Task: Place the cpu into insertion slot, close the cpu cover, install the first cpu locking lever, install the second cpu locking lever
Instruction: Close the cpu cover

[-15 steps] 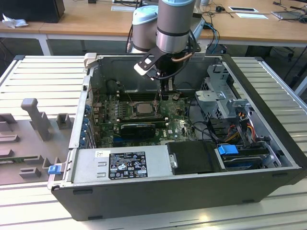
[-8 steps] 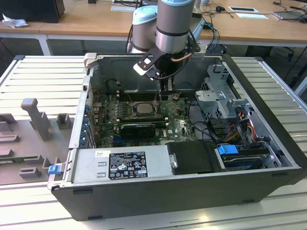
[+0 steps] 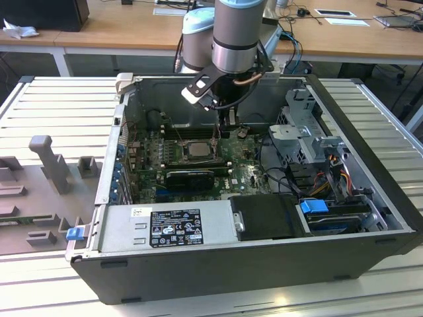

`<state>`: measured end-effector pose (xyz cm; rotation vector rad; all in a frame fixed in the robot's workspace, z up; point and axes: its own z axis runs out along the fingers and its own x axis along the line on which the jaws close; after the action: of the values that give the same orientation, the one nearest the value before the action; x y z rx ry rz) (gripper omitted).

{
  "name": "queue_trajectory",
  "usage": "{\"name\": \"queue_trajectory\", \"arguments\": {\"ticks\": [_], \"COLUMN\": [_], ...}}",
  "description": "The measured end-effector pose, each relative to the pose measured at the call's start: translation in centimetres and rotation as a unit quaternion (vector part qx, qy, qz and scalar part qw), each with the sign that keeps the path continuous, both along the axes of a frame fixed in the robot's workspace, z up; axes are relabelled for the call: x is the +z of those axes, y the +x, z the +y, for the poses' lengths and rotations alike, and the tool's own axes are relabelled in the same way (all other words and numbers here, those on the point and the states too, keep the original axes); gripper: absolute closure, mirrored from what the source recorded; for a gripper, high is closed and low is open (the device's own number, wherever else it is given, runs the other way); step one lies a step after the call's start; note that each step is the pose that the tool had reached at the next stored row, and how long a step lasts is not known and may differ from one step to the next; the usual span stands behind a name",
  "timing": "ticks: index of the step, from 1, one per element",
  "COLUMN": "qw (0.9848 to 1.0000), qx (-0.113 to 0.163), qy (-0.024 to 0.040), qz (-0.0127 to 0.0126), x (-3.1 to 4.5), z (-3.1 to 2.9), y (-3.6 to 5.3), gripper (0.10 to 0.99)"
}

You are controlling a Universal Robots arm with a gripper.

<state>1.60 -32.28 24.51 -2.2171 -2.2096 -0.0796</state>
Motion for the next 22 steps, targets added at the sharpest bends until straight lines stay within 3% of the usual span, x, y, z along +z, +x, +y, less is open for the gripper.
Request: {"name": "queue_trajectory", "arguments": {"ticks": [22], "qw": [1.0000], "qx": [0.000], "qy": [0.0000], "qz": [0.0000], "x": [-0.01], "z": [0.00], "y": [-1.05], "gripper": [0.980]}}
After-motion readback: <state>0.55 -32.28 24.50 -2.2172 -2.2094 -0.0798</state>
